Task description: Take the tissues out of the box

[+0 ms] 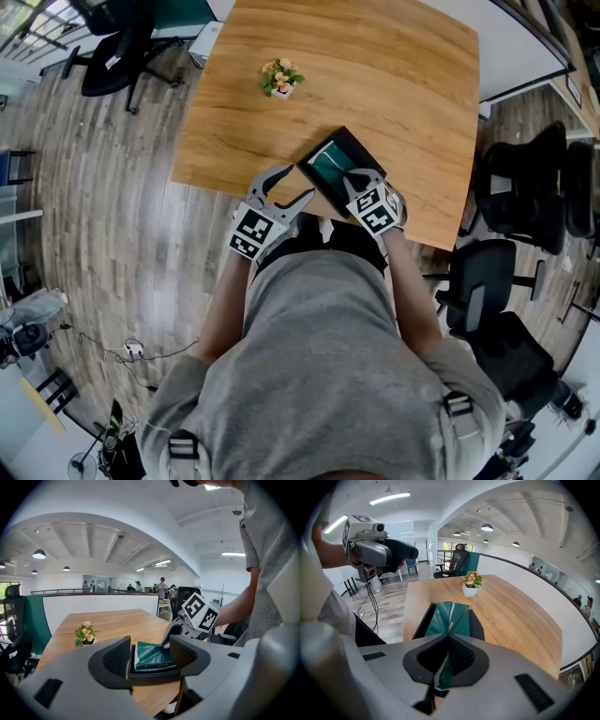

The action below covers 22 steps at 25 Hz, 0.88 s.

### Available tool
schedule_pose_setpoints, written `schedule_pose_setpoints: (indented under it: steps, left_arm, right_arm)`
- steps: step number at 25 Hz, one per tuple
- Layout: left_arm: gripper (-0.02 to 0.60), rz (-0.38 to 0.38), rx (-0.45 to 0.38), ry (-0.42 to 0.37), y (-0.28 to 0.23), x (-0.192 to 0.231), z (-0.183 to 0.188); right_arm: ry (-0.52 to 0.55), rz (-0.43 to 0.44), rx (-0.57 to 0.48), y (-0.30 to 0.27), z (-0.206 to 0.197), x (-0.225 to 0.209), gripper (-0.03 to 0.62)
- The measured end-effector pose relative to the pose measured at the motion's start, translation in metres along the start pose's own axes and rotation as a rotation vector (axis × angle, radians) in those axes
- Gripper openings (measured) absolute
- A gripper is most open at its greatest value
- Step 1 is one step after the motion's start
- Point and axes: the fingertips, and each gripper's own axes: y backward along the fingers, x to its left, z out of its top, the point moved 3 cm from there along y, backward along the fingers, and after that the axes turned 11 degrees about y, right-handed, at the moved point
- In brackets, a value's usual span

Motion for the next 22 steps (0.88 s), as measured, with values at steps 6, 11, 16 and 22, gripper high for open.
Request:
schedule_pose_setpoints:
  steps: [6,11,16,22]
  left_arm:
    - [0.268,0.011,-0.014,-0.006,0.001,-0.003,0.004]
    - [0.268,0.019,-0.022,-0.014,0.004,0.000,0.008]
    - [0.268,0.023,-0.043,-0.016,0.005,0.001,0.018]
    - [0.268,0.047,-0.051,-0.028,0.009,0.010,0.022]
  right_arm:
    - [-0.083,0.013,-0.076,0.010,0.011,-0.009,0.012]
    - [-0.116,0.009,-0.112,0.021,0.019,-0.020,0.012]
    - [-0.131,-0.009,-0.144,0.037,0.026,-0.033,0.012]
    - [-0.126,-0.005,-0.152,0.059,0.032,-0.035,0.012]
